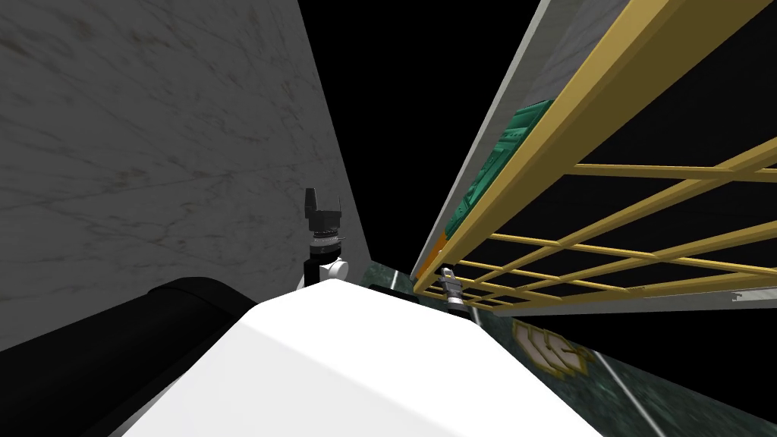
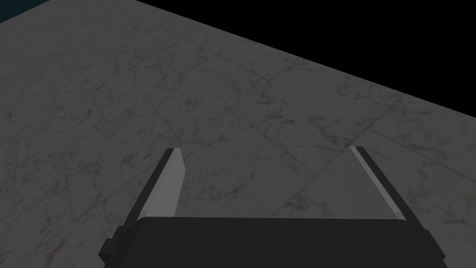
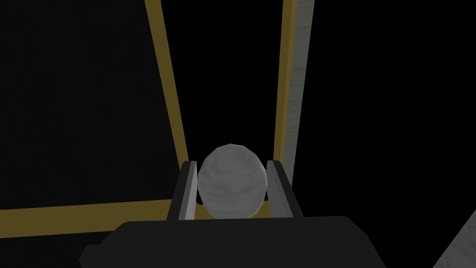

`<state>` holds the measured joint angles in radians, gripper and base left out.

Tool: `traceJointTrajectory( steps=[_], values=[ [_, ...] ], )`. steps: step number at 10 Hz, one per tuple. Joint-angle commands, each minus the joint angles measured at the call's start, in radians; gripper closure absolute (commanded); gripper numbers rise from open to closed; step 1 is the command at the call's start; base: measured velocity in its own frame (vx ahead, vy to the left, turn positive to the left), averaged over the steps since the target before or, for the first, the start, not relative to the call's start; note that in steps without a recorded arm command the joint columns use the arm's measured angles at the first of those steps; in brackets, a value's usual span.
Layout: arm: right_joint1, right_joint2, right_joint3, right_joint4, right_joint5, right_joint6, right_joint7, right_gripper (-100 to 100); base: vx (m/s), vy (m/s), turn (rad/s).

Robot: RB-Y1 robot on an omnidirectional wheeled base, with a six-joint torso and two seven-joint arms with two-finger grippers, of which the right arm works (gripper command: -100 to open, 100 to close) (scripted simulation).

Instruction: Pull the door open

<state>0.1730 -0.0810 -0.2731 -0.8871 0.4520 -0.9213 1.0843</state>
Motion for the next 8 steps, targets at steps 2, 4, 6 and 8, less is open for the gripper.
traceJointTrajectory(
  steps=[2,4,6,8],
  values=[
    [0.000,-0.004,0.008,0.001,-0.020,0.001,-0.058,100,-0.044,-0.011,0.033],
    [-0.002,-0.008,0.015,0.004,-0.039,0.001,-0.106,100,-0.051,-0.011,0.043],
    [-0.005,-0.013,0.023,0.008,-0.060,0.001,-0.160,100,-0.049,-0.008,0.052],
    [-0.006,-0.016,0.028,0.010,-0.073,0.001,-0.199,100,-0.053,-0.013,0.042]
  ],
)
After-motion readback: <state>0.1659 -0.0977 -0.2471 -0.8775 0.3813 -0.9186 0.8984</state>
